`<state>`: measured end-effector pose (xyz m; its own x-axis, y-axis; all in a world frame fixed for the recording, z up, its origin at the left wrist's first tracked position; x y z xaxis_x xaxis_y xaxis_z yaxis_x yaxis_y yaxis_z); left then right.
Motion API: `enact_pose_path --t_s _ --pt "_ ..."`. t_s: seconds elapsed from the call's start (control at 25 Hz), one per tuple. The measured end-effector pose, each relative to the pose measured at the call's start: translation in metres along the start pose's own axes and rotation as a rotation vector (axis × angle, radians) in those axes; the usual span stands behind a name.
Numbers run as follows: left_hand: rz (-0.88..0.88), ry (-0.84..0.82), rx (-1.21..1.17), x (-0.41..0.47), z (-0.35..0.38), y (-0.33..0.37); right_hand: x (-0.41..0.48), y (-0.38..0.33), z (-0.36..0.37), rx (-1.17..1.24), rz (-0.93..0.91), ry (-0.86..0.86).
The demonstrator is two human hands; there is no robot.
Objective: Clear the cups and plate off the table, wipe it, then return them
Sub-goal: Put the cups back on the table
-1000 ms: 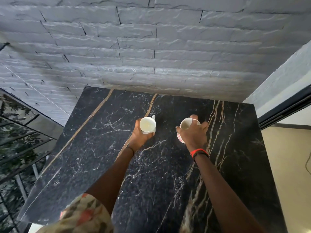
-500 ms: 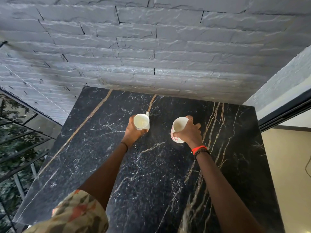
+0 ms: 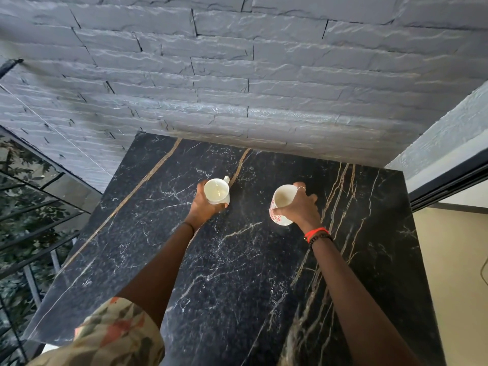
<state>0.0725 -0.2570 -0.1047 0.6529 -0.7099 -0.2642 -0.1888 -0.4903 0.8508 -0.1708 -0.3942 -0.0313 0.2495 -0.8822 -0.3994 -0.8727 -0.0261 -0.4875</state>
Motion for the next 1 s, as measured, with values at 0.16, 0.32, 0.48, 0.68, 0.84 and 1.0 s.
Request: enact_pose_path --t_s 0.16,0.32,0.48,0.68,0.84,1.0 --pt "0.012 0.024 -0.03 -0.01 -0.006 0.007 -0.005 -0.001 -0.006 -0.033 0.003 -0.032" --pt "0.004 0.077 -0.006 -0.042 -0.026 0.002 -0.025 -0.02 -0.017 -0.125 -0.088 0.159" --pt "0.035 0.249 -0.073 -0.093 -0.061 -0.007 -0.062 -0.049 -0.008 -0.04 -0.258 0.352" --pt "0.119 0.529 -0.067 -0.18 -0.112 -0.042 -0.131 -0.082 0.052 0.06 -0.491 0.343" --pt "0.093 0.672 -0.061 -0.257 -0.147 -0.094 -0.196 -0.091 0.113 0.139 -0.581 0.225" --pt "0.065 0.781 -0.043 -0.347 -0.181 -0.15 -0.271 -0.089 0.173 0.147 -0.664 0.125"
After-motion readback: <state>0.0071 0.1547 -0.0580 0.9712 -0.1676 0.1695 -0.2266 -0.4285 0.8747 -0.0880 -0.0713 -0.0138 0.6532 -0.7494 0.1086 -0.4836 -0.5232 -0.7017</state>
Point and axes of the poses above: each hand's wrist, its own x-axis towards the middle knuckle, its own z-axis out of the palm, y = z × x, the point moved 8 cm from there along x, towards the middle knuckle, and after that the axes turned 4 degrees about y, right-handed, at the moved point
